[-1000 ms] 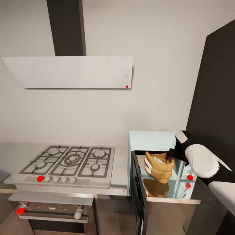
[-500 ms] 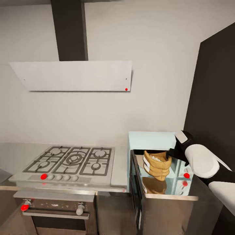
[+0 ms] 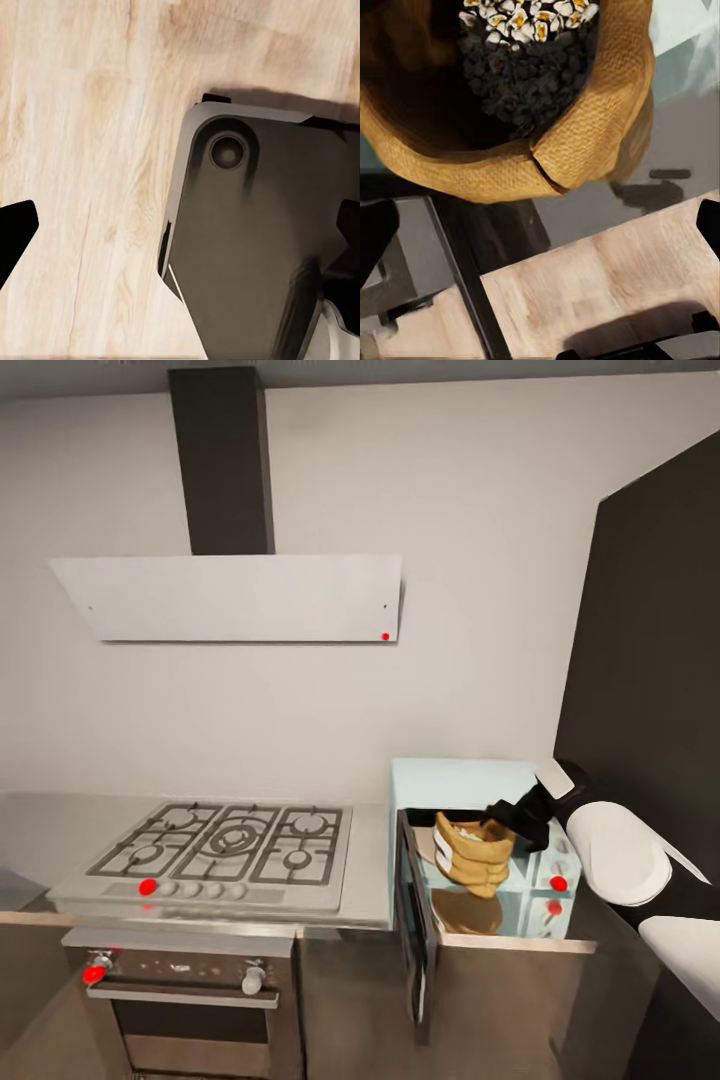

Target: In the kitchen, take the popcorn bag from the countertop, put it into the microwave, and heat it until the popcorn is cooked so the cooked popcorn ends up inside the bag.

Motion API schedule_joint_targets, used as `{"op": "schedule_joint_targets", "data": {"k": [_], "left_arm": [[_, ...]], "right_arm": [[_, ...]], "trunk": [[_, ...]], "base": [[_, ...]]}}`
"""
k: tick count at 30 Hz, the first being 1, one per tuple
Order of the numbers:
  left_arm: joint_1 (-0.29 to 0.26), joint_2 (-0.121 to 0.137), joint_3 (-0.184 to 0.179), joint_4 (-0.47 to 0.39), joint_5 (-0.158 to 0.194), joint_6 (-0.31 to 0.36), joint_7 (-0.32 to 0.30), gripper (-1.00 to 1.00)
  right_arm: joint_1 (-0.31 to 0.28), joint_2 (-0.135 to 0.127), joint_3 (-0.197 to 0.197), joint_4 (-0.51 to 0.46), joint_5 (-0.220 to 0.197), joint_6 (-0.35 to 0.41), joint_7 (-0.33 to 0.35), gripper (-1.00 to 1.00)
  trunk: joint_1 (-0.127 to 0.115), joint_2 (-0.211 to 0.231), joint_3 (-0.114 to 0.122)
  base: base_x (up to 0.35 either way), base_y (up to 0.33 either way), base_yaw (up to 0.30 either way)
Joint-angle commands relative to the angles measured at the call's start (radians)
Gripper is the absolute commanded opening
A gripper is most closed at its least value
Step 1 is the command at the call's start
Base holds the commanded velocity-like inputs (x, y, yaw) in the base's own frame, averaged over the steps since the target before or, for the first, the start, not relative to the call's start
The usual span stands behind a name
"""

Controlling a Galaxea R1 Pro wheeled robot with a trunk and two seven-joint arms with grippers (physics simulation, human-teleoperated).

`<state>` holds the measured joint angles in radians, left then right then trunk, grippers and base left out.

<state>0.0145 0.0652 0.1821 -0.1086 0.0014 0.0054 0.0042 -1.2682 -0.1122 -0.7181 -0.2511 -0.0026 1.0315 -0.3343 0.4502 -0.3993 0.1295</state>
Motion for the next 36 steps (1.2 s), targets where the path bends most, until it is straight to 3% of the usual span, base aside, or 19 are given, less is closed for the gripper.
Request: {"op": "schedule_joint_targets", "data": {"k": [1,4,8,16,17,19,21,23,25,27,30,31,33,36], "left_arm": [[0.001,0.0,0.003,-0.002,0.0,0.001,0.0,1.0],[0.001,0.0,0.003,-0.002,0.0,0.001,0.0,1.0],[0.001,-0.001,0.003,-0.002,0.0,0.001,0.0,1.0],[0.001,-0.001,0.002,-0.002,0.0,0.001,0.0,1.0],[0.001,0.0,0.003,-0.002,0.0,0.001,0.0,1.0],[0.001,-0.001,0.003,-0.002,0.0,0.0,0.0,1.0],[0.001,0.0,0.003,-0.002,0.0,0.0,0.0,1.0],[0.001,0.001,0.003,-0.002,0.0,0.0,0.0,1.0],[0.001,0.001,0.003,-0.002,0.0,0.0,0.0,1.0],[0.001,0.001,0.003,-0.002,0.0,-0.001,0.0,1.0],[0.001,0.001,0.003,-0.002,0.0,0.0,0.0,1.0],[0.001,0.001,0.003,-0.002,0.0,0.0,0.0,1.0],[0.001,0.001,0.003,-0.002,0.0,0.0,0.0,1.0],[0.001,0.001,0.003,-0.002,0.0,0.0,0.0,1.0]], "right_arm": [[0.0,0.001,-0.005,-0.001,0.002,0.002,-0.003,1.0],[0.0,0.003,-0.004,0.008,0.016,0.0,-0.003,1.0],[0.0,0.003,-0.004,0.011,0.065,-0.029,-0.003,1.0],[0.0,0.003,-0.002,0.044,0.079,-0.081,-0.002,1.0],[0.0,0.006,0.037,0.05,0.08,-0.152,0.0,1.0],[0.0,0.007,0.076,0.057,0.081,-0.202,0.002,1.0],[0.001,0.008,0.089,0.098,0.082,-0.254,0.003,1.0],[0.003,0.008,0.102,0.189,0.087,-0.356,0.013,1.0],[0.006,0.012,0.142,0.282,0.141,-0.541,0.035,1.0],[0.058,0.021,0.195,0.318,0.27,-0.791,0.117,1.0],[0.16,0.024,0.213,0.329,0.369,-0.979,0.255,1.0],[0.181,0.024,0.214,0.329,0.378,-1.015,0.285,1.0],[0.254,0.026,0.216,0.331,0.39,-1.176,0.361,1.0],[0.302,0.026,0.218,0.331,0.393,-1.283,0.375,1.0]], "trunk": [[0.0,-0.001,0.0],[0.0,-0.001,0.0],[0.0,-0.001,0.0],[0.0,-0.001,0.0],[0.0,-0.001,0.0],[0.0,-0.001,0.0],[0.0,-0.001,0.0],[0.0,-0.001,0.0],[0.0,-0.001,0.0],[0.0,-0.001,0.0],[0.0,-0.001,0.0],[0.0,-0.001,0.0],[0.0,-0.001,0.0],[0.0,-0.001,0.0]], "base": [[-0.307,0.0,0.0],[-0.33,0.0,0.0],[-0.338,0.0,0.0],[-0.306,0.0,0.0],[-0.131,0.0,0.0],[-0.067,0.0,0.0],[-0.024,0.0,0.0],[-0.008,0.0,0.0],[-0.003,0.0,0.0],[-0.001,0.0,0.0],[0.0,0.0,0.0],[0.0,0.0,0.0],[0.0,0.0,0.0],[0.0,0.0,0.0]]}}
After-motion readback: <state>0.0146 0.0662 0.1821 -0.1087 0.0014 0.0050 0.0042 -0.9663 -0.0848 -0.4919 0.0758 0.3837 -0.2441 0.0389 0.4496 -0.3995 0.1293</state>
